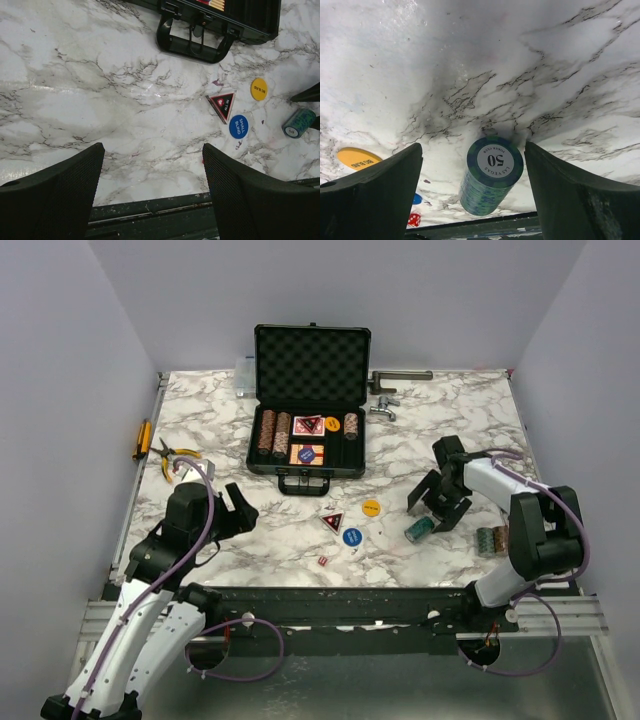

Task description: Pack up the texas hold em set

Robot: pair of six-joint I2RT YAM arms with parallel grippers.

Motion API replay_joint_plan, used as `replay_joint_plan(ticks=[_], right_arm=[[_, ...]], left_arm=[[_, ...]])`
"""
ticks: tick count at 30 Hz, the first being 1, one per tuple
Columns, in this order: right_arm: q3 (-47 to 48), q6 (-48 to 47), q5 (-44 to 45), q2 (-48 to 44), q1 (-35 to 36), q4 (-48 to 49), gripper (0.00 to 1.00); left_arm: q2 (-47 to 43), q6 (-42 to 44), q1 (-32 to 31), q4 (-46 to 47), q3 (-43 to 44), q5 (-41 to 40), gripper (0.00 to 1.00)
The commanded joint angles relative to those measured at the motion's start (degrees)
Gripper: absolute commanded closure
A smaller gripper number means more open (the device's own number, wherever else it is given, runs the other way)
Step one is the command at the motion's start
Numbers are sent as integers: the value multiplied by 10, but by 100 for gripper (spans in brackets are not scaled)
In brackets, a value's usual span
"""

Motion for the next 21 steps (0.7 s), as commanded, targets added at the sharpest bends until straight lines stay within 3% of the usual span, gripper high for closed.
replay_joint_plan(ticks=[1, 13, 21], right_arm=[[2, 10, 23, -21, 0, -24, 15], [-6, 12, 15, -32, 1, -36, 30], [-13, -18, -17, -28, 1, -11, 58]], left_arm=[[-11, 8, 1, 8, -1, -5, 21], [-17, 7, 13, 7, -1, -7, 23], [-11, 6, 16, 8, -1, 1, 27]])
